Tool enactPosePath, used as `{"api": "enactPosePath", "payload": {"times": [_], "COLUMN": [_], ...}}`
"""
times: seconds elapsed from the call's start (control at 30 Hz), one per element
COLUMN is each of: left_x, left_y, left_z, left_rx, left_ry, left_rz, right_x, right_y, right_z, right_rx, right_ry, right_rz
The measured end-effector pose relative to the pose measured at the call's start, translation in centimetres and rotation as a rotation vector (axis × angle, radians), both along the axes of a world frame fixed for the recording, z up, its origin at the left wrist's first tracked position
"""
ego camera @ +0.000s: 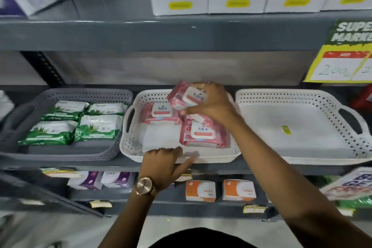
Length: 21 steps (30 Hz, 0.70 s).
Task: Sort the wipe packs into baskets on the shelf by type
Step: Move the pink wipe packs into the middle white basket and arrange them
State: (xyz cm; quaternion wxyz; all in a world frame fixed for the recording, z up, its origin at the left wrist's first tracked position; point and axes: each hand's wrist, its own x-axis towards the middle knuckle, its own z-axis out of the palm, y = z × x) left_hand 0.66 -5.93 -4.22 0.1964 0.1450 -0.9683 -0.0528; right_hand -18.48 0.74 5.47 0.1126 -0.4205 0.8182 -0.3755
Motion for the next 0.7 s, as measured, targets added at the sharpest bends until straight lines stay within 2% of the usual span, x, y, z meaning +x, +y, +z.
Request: {"api": "enactPosePath", "payload": {"times": [0.13, 0.3, 0.47, 0.6, 0.7], "left_x": [3.6, 6.2, 5.7, 2.0, -1.1], "left_y": [-2.3, -4.0, -5.4, -6.5, -7.5], "left_z": [0.4, 0.8, 1.8, 3.0, 2.5], "left_rx": [-0.020, 0.024, 0.166, 0.291, 0.361], "left_ry": [-0.012, -0.013, -0.013, -0.207, -0.354], "left_rz": [0.064, 0.084, 0.082, 0.085, 0.078], "right_x": [4.2, 7.3, 6.1, 5.4, 5.2], "right_y": [-5.8, -8.2, -5.5, -2.2, -0.9], "right_z": [-2.4, -4.8, -5.2, -5.7, -6.7], "right_rx": [0.261, 0.348, 0.320, 0.464, 0.493], "right_ry": [0.152, 0.197, 0.177, 0.174, 0.147], "right_rz": [0.111, 0.203, 0.010, -0.196, -0.233]}}
